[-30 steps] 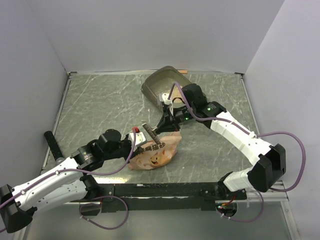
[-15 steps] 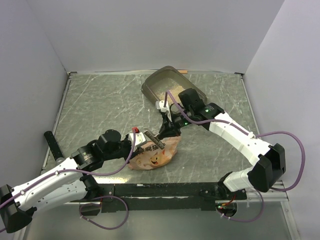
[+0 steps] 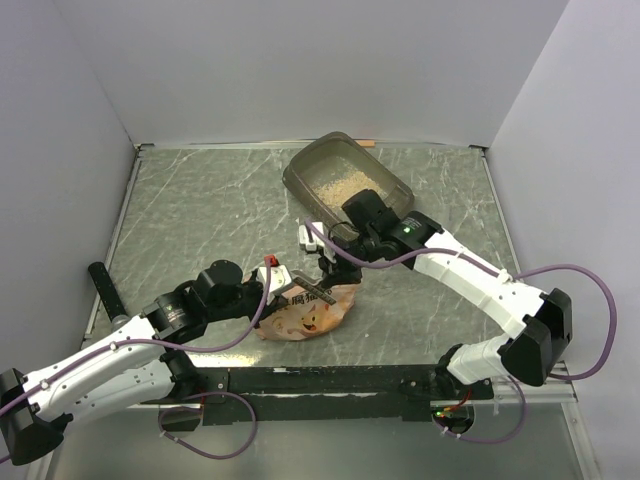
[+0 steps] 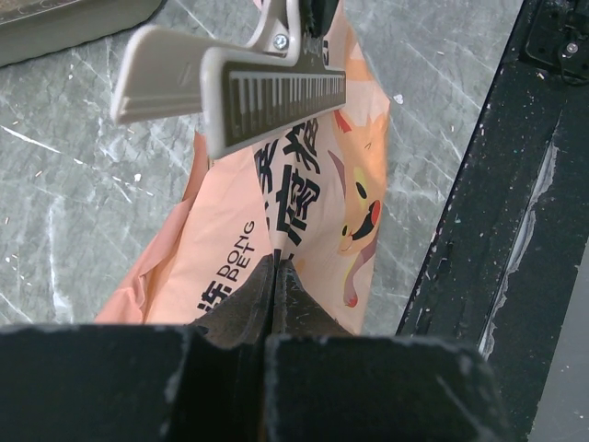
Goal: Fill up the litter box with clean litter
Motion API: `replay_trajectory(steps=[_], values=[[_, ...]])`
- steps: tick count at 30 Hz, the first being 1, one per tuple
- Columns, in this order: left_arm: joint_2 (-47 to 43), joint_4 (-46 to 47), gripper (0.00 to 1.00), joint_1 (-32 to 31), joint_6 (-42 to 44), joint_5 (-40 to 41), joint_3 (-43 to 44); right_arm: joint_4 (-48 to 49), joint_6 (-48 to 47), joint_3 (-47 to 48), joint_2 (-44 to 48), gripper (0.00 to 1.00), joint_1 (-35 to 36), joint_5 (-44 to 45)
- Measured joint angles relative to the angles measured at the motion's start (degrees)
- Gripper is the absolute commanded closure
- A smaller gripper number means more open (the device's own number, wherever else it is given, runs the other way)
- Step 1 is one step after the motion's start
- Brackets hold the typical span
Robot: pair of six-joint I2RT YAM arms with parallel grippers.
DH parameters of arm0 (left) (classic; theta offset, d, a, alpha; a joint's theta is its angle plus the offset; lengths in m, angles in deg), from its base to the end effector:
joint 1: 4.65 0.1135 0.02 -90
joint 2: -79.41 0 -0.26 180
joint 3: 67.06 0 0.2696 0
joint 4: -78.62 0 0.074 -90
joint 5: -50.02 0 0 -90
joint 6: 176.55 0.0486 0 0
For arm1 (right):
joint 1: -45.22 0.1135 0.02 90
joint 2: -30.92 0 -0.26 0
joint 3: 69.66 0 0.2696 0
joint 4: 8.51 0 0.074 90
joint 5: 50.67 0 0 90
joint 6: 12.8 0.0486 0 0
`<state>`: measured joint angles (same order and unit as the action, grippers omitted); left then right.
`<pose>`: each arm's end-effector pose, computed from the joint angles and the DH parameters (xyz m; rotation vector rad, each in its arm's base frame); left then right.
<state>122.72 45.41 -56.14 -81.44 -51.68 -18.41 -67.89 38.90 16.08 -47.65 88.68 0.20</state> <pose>0.1210 -0.1679 0.2601 1.1197 1.8036 -0.7022 0.1999 0.2317 0.3137 -1.7748 1.6084 0.8808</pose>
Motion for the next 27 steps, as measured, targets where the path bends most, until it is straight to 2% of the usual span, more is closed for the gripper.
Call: replay_trajectory(steps=[12, 27], values=[[-0.1, 0.3, 0.99, -0.4, 0.0, 1.1, 0.0, -9.4, -1.2, 6.1, -0.2, 1.00, 4.0, 12.9], [-0.9, 0.3, 0.99, -0.9, 0.0, 2.4, -0.2, -13.0, -1.4, 9.7, -0.7, 1.00, 4.8, 15.2]])
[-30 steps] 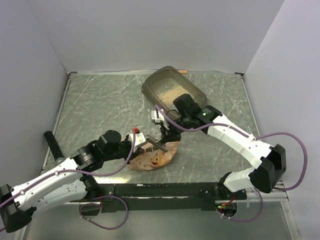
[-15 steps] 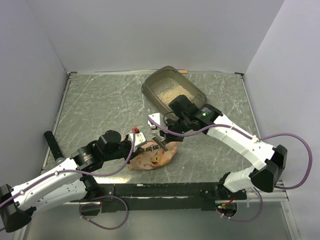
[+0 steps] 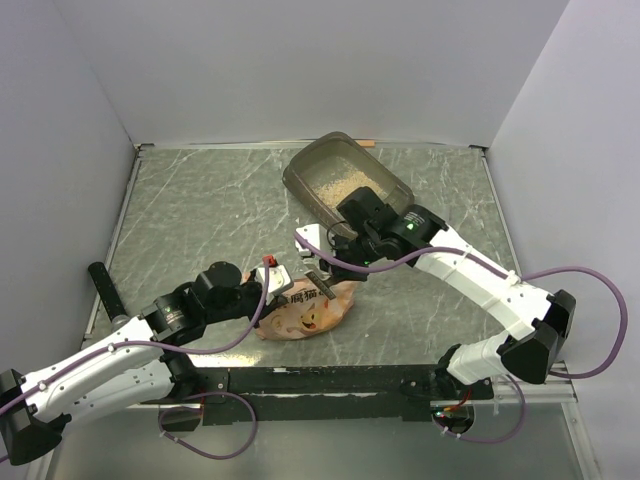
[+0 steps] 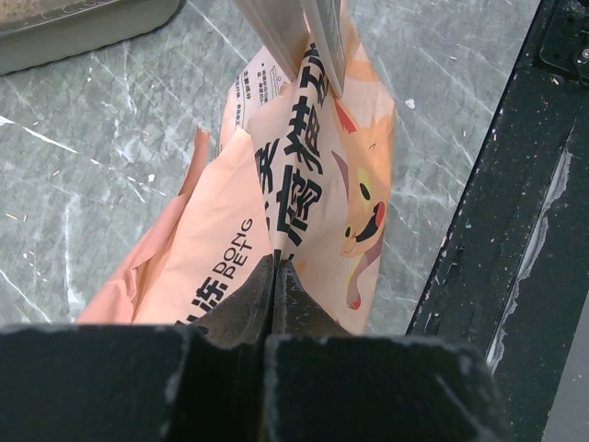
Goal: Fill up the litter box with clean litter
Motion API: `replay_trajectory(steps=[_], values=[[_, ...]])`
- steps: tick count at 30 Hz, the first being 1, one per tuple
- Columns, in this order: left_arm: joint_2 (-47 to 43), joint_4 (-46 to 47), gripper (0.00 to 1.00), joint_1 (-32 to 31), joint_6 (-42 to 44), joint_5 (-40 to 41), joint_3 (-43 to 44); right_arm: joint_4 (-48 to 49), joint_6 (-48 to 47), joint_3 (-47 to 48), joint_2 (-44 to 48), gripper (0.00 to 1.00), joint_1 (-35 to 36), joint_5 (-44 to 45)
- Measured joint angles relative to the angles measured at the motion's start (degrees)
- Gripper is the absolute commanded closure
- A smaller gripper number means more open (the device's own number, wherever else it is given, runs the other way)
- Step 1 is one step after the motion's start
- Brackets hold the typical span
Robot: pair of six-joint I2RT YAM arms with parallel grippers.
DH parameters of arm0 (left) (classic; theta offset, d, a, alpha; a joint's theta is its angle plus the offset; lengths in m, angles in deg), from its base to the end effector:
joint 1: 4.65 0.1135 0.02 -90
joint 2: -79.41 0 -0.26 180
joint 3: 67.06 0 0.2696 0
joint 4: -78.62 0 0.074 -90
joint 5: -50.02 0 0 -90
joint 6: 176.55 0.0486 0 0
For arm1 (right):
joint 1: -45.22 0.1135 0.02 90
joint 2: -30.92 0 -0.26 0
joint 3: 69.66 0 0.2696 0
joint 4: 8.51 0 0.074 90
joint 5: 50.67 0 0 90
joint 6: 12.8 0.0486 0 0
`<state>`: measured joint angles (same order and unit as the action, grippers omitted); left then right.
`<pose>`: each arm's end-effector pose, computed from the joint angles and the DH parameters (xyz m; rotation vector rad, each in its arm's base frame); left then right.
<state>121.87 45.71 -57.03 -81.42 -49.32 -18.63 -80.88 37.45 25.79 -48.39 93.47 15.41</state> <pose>0.1189 -0.1672 0.2618 1.1029 1.7911 -0.6737 0.1828 0.2344 0.3455 -1.8704 1.7032 0.5901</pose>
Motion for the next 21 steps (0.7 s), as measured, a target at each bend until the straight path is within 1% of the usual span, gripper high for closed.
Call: replay_trajectory(steps=[12, 15, 17, 19, 21], values=[[0.0, -0.4, 0.99, -0.4, 0.0, 0.0, 0.0, 9.5, 2.1, -8.3, -0.1, 0.99, 0.0, -5.6], [0.0, -0.5, 0.99, -0.4, 0.0, 0.1, 0.0, 11.8, 3.3, -9.0, -0.1, 0.83, 0.0, -6.8], [-0.1, -0.5, 0.99, -0.4, 0.0, 0.2, 0.0, 13.0, 4.0, -9.6, -0.1, 0.78, 0.0, -7.4], [-0.1, -0.5, 0.99, -0.5, 0.0, 0.2, 0.0, 14.7, 4.6, -10.4, 0.0, 0.75, 0.0, -8.3], [-0.3, -0.5, 0.99, -0.5, 0.0, 0.2, -0.2, 16.8, 5.2, -11.7, 0.4, 0.69, 0.0, -9.2]])
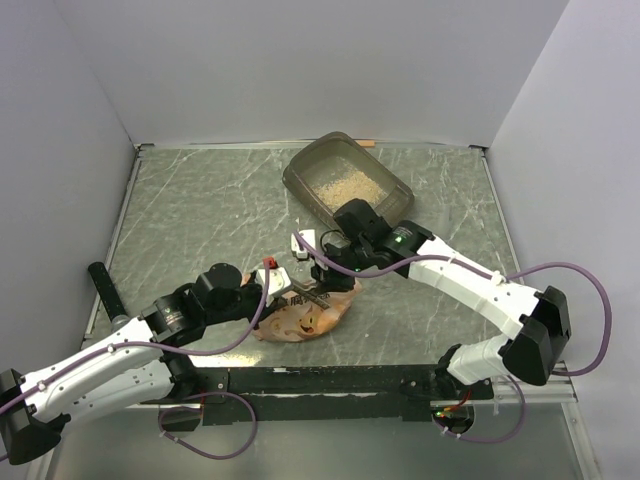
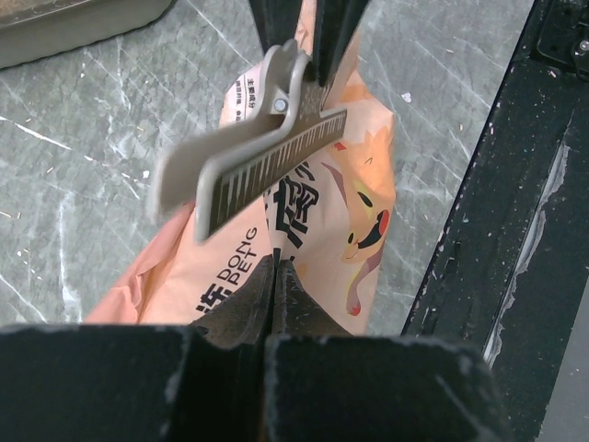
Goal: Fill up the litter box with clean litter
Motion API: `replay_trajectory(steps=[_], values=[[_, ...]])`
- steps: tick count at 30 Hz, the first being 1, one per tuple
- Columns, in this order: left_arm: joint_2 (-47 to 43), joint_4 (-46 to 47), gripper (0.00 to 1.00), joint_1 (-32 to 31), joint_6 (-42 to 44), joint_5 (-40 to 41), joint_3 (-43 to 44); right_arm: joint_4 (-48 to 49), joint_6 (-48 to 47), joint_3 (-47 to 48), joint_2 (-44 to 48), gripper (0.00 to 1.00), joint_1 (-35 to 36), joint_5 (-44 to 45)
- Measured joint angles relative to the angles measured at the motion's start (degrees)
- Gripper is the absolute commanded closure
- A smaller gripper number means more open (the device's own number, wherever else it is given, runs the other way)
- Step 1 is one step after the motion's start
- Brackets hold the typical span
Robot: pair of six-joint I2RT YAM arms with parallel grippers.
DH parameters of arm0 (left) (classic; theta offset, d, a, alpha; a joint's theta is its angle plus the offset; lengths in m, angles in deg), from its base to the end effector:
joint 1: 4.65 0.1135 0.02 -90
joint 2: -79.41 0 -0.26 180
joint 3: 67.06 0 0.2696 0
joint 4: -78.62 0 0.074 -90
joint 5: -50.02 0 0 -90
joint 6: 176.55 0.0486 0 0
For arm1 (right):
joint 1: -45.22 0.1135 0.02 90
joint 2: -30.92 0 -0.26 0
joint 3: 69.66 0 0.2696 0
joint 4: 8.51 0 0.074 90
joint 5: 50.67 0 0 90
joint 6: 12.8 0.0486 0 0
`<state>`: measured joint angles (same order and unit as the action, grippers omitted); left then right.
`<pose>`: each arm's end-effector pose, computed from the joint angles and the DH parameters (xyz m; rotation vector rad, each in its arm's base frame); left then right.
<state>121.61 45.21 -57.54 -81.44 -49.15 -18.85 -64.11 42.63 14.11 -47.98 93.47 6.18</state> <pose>0.1168 -0.1672 0.2602 1.1129 1.7955 -0.6742 0.1874 0.2498 0.3027 -1.7867 1.6389 0.8149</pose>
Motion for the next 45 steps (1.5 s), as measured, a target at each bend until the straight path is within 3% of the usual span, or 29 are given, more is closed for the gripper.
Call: replay_trajectory(steps=[5, 12, 45], values=[[-0.1, 0.1, 0.99, -0.1, 0.0, 0.0, -0.2, 2.7, 0.8, -2.5, 1.1, 0.62, 0.0, -2.0], [-0.5, 0.1, 0.99, -0.1, 0.0, 0.0, -0.2, 3.1, 1.5, -5.4, 1.0, 0.60, 0.0, -3.3], [-0.7, 0.2, 0.99, -0.1, 0.0, 0.0, -0.3, 12.8, 5.2, -9.5, 3.1, 0.67, 0.0, -3.8]])
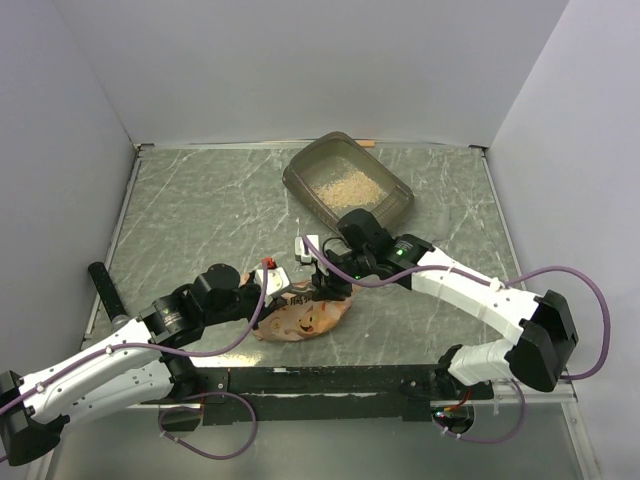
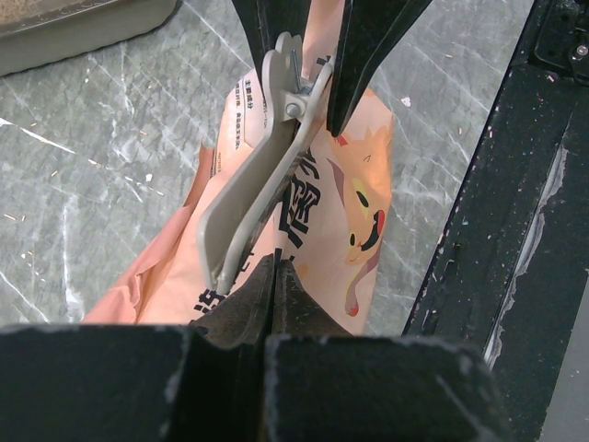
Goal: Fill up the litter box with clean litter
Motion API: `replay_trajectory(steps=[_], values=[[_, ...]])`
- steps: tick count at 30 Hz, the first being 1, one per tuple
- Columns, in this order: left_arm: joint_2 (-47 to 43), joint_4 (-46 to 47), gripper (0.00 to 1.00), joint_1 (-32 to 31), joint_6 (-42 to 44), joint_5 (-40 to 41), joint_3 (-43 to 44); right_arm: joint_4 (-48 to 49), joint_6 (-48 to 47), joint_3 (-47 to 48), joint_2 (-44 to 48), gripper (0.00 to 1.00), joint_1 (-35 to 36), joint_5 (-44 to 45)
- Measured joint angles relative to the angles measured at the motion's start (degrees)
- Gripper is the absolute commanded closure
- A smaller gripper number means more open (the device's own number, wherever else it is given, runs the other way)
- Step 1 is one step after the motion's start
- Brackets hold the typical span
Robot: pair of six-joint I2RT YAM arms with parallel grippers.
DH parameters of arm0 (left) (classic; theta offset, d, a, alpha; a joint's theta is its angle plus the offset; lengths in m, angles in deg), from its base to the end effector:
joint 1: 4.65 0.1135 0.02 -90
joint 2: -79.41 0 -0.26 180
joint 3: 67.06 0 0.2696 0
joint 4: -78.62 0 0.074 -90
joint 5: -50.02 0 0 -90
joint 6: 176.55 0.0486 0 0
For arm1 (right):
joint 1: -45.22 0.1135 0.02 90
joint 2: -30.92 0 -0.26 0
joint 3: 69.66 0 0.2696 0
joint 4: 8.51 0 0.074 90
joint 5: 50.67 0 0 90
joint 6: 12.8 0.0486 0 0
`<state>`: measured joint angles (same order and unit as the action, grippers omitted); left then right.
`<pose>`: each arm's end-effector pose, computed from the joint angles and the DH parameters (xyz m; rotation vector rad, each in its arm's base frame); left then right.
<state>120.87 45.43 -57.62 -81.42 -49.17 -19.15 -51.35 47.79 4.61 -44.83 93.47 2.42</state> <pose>0.1154 -0.1659 0.2610 1.1097 1.7839 -0.6782 0.1822 0.2479 0.2797 -1.6960 1.5910 0.9169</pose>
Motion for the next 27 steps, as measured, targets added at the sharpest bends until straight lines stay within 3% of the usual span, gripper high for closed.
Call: replay_trajectory(steps=[3, 4, 27], values=[[0.0, 0.0, 0.99, 0.0, 0.0, 0.0, 0.0, 0.4, 0.0, 0.0, 0.3, 0.98, 0.0, 0.1], [0.0, 0.0, 0.99, 0.0, 0.0, 0.0, 0.0, 0.8, 0.0, 0.0, 0.4, 1.00, 0.0, 0.1], [0.4, 1.0, 0.99, -0.3, 0.0, -0.5, 0.0, -13.3, -8.0, 4.2, 1.2, 1.00, 0.2, 8.9]])
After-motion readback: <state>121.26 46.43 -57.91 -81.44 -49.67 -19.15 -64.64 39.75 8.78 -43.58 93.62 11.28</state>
